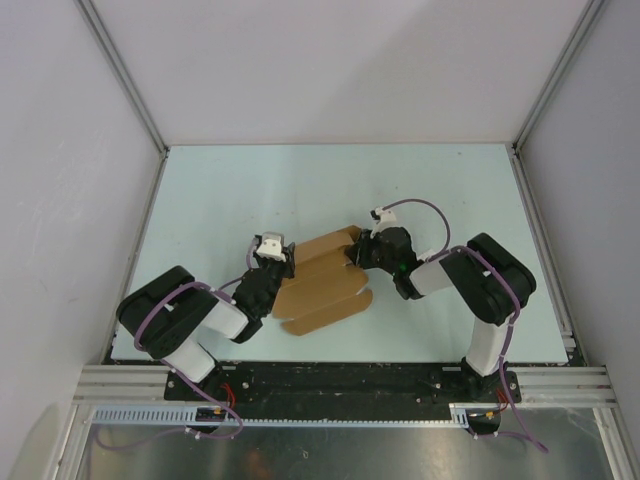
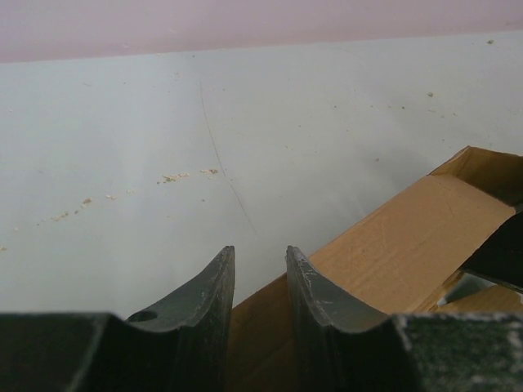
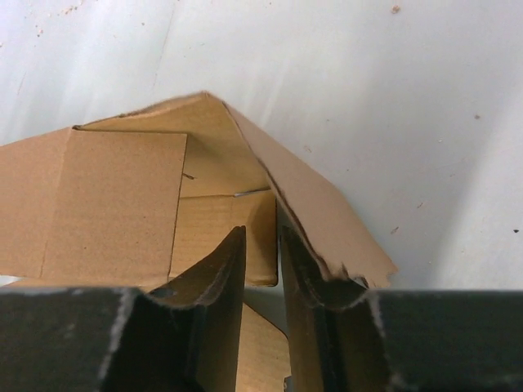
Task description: Fold the paper box
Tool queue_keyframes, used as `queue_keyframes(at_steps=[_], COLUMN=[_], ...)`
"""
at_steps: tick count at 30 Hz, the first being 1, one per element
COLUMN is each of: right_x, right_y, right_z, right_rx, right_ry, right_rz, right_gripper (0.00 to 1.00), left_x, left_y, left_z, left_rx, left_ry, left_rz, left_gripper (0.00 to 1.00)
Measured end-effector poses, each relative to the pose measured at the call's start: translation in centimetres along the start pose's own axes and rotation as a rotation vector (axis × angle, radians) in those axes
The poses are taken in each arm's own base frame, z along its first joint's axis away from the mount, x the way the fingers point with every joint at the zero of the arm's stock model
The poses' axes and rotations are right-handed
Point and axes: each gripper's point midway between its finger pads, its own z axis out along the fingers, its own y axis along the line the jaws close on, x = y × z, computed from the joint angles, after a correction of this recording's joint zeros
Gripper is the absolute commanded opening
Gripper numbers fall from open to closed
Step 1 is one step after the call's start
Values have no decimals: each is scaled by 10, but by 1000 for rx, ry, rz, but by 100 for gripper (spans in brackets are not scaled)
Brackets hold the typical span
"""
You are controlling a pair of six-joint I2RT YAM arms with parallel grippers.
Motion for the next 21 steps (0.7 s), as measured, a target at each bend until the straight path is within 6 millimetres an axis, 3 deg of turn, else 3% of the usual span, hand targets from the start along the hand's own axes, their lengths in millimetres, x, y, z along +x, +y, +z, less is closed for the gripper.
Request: queue_keyframes(at_steps=[7,14,21], right_x=[-1,5,18], right_y=[7,18,38], right_z=[0,0,0], right_rx=[-37,-70,-100], right_ry=[-2,8,20], right_rz=[-1,-62,-155], right_gripper=[22,30,33], left_x=[0,-1,-1], left_y=[0,0,0], left_z=[0,0,0], left_rx=[0,-1,3], left_ry=[0,-2,-2], left_rz=[0,-1,-1], left_gripper=[37,37,37])
